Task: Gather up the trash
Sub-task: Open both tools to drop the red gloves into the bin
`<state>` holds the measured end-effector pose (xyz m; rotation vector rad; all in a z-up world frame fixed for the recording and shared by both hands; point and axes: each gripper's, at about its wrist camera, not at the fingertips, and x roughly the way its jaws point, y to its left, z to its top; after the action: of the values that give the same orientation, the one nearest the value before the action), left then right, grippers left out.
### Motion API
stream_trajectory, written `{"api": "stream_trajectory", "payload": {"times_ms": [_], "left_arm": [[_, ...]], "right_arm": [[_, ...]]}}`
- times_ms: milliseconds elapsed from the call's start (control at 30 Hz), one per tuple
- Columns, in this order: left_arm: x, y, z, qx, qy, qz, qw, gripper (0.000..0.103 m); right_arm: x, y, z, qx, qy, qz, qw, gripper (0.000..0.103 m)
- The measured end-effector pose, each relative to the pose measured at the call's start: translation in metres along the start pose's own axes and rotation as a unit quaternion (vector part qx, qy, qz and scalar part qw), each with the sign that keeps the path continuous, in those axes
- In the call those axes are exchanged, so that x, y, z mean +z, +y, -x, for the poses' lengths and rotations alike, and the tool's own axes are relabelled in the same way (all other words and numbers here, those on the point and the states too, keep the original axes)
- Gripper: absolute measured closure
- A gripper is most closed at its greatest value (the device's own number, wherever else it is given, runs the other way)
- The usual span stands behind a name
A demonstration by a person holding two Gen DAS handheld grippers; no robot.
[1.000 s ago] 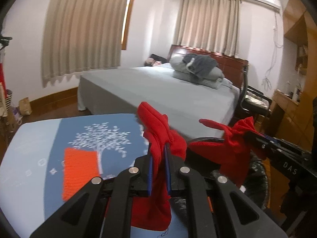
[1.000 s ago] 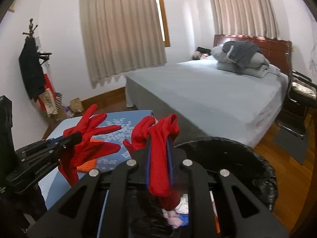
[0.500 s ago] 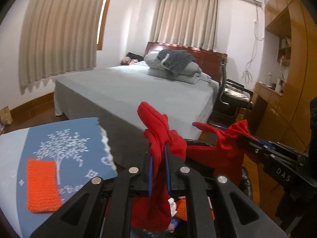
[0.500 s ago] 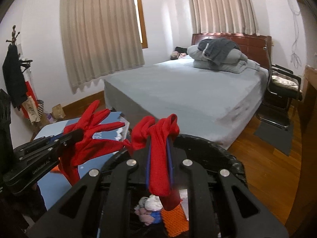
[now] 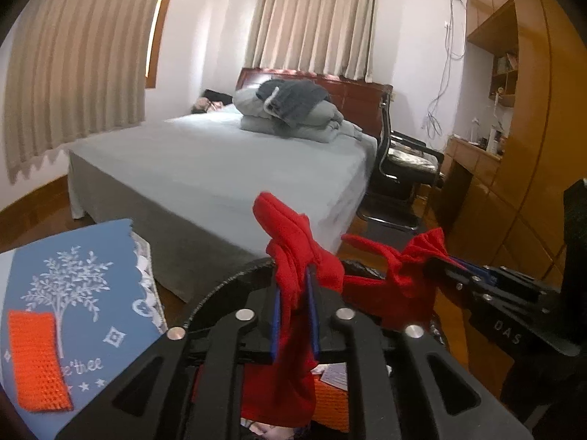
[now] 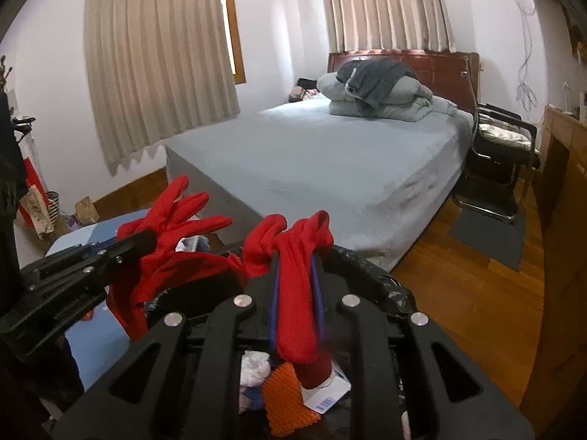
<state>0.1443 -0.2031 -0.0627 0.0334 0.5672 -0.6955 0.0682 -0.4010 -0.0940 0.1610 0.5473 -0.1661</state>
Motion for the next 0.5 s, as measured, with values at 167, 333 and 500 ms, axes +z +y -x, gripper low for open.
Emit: {"api": "stream_trajectory", "payload": {"times_ms": [167,333,500], "left_arm": [[-0.004,0.006,-0.005,-0.009,0.013,0.013,0.9998,0.059],[-0.007,0.021,0.008,0.016,0.004,0.016,0.9997,0.037],[-0.012,0.044,0.028,0.055,-0.004,0.022,0.9982,0.026]], "right_arm": [[-0.007,-0.008,-0.006,-0.017,0.007,-0.011,1.000,0.056],[-0.010,-0.006,-0.001,-0.034,-0.009,-0.015,0.999,0.011],[-0.009,0.003,-0.001,-0.028,-0.013,-0.009,0.999,0.008]]}}
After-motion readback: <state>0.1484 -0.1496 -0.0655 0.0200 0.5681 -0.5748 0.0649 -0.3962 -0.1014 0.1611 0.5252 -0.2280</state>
